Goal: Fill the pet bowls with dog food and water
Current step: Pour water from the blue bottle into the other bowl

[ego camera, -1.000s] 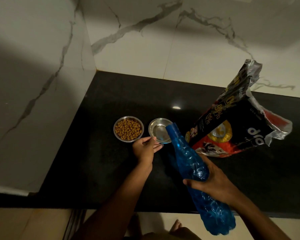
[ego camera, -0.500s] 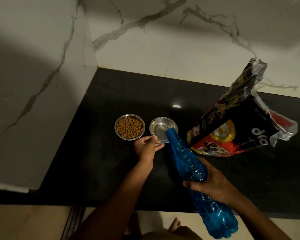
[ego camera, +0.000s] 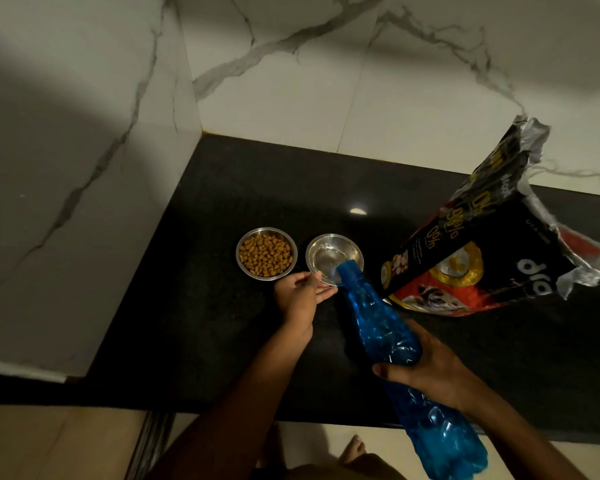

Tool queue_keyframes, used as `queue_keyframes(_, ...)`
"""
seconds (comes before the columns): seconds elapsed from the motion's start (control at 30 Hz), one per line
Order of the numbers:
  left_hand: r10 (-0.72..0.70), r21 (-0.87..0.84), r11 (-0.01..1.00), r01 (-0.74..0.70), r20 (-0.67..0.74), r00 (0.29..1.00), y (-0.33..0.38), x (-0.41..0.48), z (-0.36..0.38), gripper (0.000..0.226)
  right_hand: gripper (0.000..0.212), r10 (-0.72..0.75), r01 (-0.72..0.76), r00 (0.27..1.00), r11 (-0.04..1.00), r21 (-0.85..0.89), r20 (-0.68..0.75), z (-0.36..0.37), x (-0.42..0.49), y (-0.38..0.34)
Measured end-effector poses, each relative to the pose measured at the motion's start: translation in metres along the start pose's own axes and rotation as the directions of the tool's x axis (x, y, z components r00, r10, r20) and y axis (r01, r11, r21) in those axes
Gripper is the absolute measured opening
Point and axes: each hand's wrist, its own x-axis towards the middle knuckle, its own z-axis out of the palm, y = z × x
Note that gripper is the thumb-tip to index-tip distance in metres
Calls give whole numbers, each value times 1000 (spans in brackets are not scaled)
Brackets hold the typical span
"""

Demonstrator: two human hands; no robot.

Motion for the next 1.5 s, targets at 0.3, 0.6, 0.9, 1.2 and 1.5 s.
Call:
queue_keyframes(0.3, 9, 0, 1000, -9, 9, 1000, 0, -1, 0, 22, 88, 0, 0, 1000, 1000, -9, -5, 0, -2, -2)
queue_keyframes(0.6, 8, -1, 1000, -8, 4, 1000, -1, 0, 0, 25, 109, 25, -25, 1000, 999, -49, -14, 1, -3, -3)
queue_keyframes(0.9, 12, 1, 1000, -12, 5, 1000, -2, 1, -1, 25, 102, 21, -22, 999, 999, -44, -30, 2, -5, -10)
queue_keyframes(1.2, 9, -1, 1000, -9, -1, 1000, -2, 1, -1, 22, 115, 54, -57, 997, 997, -58, -47, 3, -2, -8)
queue_keyframes(1.5, 8, 1, 1000, -8, 5, 1000, -2, 2, -1, 22, 120, 82, -84, 996, 994, -67, -40, 3, -1, -5)
